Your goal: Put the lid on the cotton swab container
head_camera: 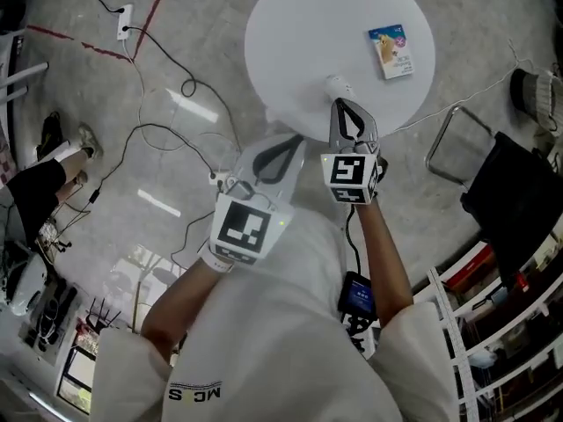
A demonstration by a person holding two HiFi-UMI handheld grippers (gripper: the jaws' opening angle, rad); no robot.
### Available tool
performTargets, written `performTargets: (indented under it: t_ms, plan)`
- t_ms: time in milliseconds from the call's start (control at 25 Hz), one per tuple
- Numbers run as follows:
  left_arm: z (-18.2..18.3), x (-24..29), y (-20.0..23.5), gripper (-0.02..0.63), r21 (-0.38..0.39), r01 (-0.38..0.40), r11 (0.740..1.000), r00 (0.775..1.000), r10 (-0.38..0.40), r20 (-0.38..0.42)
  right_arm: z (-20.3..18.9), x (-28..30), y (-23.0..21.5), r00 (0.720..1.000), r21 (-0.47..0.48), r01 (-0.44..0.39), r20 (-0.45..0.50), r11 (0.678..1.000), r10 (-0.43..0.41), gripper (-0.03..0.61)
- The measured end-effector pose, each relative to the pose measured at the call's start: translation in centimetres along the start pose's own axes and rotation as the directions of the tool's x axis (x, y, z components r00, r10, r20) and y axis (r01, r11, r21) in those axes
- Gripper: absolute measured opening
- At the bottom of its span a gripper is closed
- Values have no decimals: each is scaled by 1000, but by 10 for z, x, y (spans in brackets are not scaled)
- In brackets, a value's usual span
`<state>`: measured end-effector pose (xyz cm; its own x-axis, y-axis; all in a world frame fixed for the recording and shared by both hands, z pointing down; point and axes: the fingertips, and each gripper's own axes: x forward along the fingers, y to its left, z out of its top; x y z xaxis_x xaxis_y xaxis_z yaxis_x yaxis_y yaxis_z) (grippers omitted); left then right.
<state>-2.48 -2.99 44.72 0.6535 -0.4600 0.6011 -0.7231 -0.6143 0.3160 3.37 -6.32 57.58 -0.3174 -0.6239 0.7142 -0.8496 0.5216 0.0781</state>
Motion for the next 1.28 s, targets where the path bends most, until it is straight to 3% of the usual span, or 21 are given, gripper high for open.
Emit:
performTargets:
  t_ms: [320,880,1040,1280]
  plan:
    - [-5,-3,0,0,-6,-5,1000,1000,5,-1,-19,12,-9,999,64,0,-47,998,3,-3]
    - [-9,0,1,0,-11,-12,1000,1000,12,-11,-33,30,-26,997,77,35,-77,996,-29,-3]
    - [-8,2,1,0,-8,-16,1000,1000,16,-9,-35,33,-29,998,50,45,-47,998,-43,-5]
    - [-6,3,-2,0,-6,-16,1000,1000,16,-7,-36,33,-28,999,63,20,-44,998,-17,-5]
